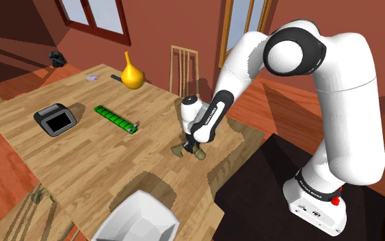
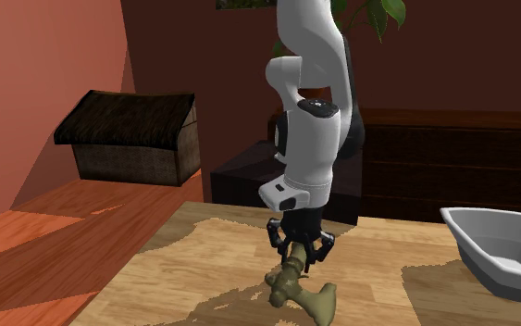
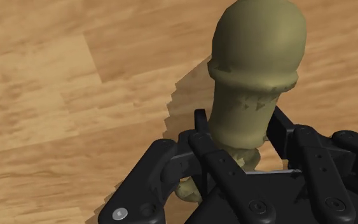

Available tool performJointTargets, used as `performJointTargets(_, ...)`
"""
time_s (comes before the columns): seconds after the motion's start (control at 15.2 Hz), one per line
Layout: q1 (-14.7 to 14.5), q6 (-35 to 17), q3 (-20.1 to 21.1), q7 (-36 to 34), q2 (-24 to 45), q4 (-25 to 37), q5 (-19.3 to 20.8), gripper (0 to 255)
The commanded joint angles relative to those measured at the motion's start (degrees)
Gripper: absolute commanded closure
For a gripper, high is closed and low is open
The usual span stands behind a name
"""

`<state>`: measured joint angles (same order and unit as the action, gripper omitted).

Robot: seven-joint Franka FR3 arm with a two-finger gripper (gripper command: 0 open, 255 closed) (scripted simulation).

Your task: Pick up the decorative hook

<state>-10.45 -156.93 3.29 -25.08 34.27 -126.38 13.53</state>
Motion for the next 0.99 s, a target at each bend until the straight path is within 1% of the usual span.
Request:
performJointTargets(0.0,0.2,1.0,0.3,0.2,-1.5,-0.5,-0.3,255)
performJointTargets(0.79,1.7,7.8,2.4,2.2,-10.7,-2.8,-2.5,255)
performJointTargets(0.92,1.7,7.9,2.4,2.3,-10.8,-2.9,-2.5,255)
